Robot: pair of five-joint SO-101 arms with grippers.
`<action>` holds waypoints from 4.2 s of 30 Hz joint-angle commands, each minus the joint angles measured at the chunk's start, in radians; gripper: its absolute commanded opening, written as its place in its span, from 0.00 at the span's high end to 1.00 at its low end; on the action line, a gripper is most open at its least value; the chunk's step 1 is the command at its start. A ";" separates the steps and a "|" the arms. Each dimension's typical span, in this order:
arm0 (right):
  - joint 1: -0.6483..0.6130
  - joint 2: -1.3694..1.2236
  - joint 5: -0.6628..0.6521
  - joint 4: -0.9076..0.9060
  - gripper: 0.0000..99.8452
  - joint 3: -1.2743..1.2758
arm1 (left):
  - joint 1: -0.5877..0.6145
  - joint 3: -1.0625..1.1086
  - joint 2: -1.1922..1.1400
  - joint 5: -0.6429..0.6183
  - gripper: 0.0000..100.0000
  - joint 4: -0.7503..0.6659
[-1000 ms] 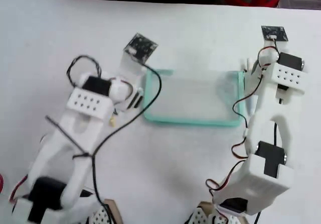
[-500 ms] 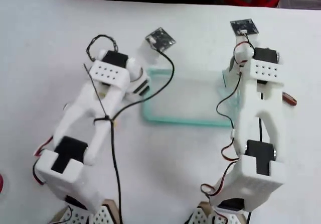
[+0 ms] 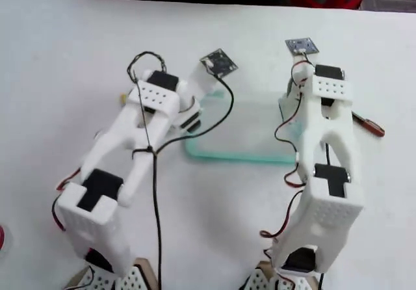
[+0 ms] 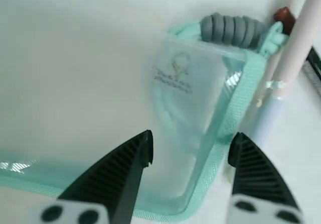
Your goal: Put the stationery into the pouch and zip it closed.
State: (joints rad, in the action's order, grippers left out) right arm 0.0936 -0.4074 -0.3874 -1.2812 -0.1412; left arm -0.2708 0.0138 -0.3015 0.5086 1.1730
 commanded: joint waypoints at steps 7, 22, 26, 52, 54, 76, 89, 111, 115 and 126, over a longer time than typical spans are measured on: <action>-0.004 -0.065 -0.021 -0.016 0.76 -0.097 | 0.004 -0.051 -0.076 -0.002 0.83 -0.107; 0.102 -0.010 -0.091 -0.143 0.73 -0.322 | 0.010 -0.044 -0.102 -0.218 0.83 -0.218; 0.189 -0.081 -0.091 -0.076 0.76 -0.328 | 0.010 -0.044 -0.104 -0.216 0.83 -0.218; 0.071 -0.300 0.008 -0.120 0.76 -0.451 | 0.030 -0.043 -0.105 -0.216 0.83 -0.218; 0.053 -0.291 0.008 -0.124 0.76 -0.446 | 0.031 -0.043 -0.105 -0.216 0.83 -0.218; 0.007 -0.185 0.206 -0.191 0.76 -0.548 | 0.031 -0.043 -0.105 -0.213 0.83 -0.216; 0.022 -0.297 0.867 -0.077 0.76 -0.546 | 0.002 -0.054 -0.166 -0.212 0.83 -0.222; 0.085 -0.432 0.870 0.073 0.95 -0.551 | 0.028 -0.094 -0.165 -0.216 0.83 -0.187; 0.090 -0.433 0.870 0.050 0.95 -0.546 | 0.027 -0.094 -0.165 -0.216 0.83 -0.187; 0.116 -0.249 0.769 -0.199 0.98 -0.724 | 0.025 -0.094 -0.166 -0.212 0.83 -0.187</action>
State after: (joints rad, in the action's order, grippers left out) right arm 0.1964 -0.7848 0.4273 -1.4085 -0.7687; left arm -0.2524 -0.0430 -0.4749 0.2969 0.9812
